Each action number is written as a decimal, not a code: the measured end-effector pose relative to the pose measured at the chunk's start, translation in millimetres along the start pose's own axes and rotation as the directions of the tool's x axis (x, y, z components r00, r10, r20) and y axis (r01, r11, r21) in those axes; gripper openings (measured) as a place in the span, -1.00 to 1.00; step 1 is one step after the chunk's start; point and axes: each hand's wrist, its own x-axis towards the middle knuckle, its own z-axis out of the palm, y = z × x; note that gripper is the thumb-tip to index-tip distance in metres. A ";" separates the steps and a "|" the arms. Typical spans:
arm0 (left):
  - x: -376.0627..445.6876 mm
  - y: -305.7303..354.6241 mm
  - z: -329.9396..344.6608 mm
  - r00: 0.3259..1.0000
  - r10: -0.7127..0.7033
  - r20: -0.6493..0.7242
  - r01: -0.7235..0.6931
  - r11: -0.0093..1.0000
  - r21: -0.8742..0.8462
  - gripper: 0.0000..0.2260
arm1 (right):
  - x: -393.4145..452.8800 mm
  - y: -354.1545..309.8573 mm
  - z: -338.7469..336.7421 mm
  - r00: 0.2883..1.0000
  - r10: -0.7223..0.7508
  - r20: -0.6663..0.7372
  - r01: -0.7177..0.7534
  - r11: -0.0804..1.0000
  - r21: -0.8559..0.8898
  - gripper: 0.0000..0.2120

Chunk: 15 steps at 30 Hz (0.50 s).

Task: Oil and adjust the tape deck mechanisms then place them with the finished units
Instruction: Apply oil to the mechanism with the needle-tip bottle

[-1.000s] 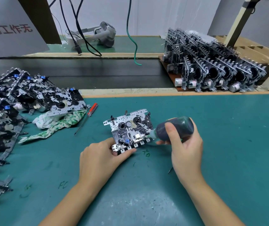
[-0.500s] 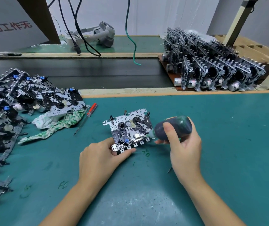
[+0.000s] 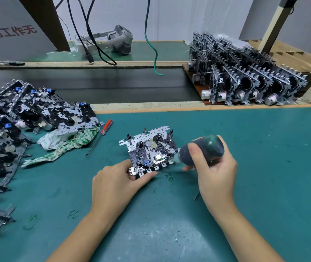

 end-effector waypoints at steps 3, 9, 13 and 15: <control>0.2 -1.2 0.5 1.000 0.005 -0.007 -0.005 1.000 -0.015 -0.57 | 5.0 -3.0 -4.4 0.992 0.081 -0.094 -0.074 0.994 0.081 -0.74; 0.7 -3.2 2.3 1.000 0.011 -0.017 -0.012 1.000 -0.019 -0.52 | 29.0 0.5 -17.2 0.929 0.367 -0.034 -0.339 0.886 0.316 -0.57; 0.4 -2.8 2.4 0.999 0.028 -0.046 -0.030 0.998 -0.051 -0.58 | 46.9 7.8 -11.1 0.921 0.368 0.129 -0.370 0.929 -0.009 -0.67; 1.1 -2.7 1.6 0.999 0.026 -0.045 -0.028 0.999 -0.043 -0.53 | 58.1 8.0 0.5 0.944 0.268 0.192 -0.237 0.957 -0.170 -0.68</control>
